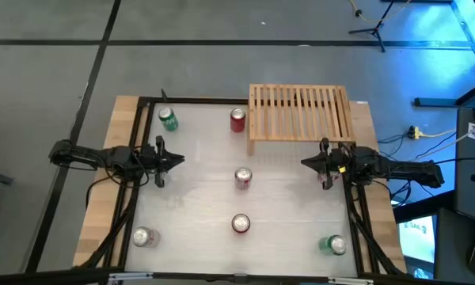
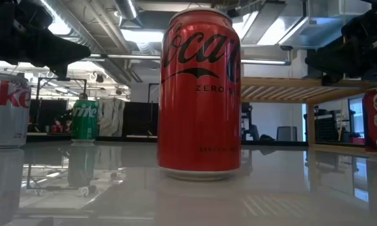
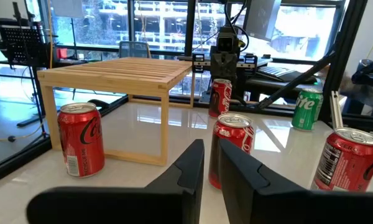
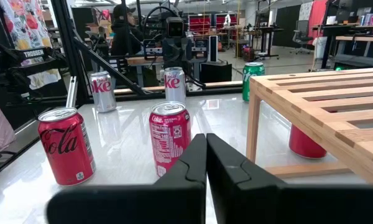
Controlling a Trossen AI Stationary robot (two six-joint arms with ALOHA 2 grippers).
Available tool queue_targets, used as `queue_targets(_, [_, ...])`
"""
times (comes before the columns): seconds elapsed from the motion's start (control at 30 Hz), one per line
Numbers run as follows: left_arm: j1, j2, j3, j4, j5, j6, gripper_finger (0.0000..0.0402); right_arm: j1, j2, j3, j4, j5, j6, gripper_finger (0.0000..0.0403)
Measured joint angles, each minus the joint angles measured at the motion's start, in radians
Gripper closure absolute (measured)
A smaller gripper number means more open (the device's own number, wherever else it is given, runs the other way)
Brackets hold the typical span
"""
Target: Place canned beverage on shelf
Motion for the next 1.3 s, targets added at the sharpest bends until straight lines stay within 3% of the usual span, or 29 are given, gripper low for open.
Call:
queue_targets(1.03, [0.0, 0.0, 0.0, 0.0, 0.0, 0.0, 0.0362, 0.0, 0.0, 0.0, 0.0, 0.0, 0.0, 0.0398])
queue_targets(1.3, [0.0, 0.0, 0.0, 0.099, -0.051, 0.154, 0.0362, 0.0, 0.0, -0.002, 0.014, -0.001, 0.01, 0.0398])
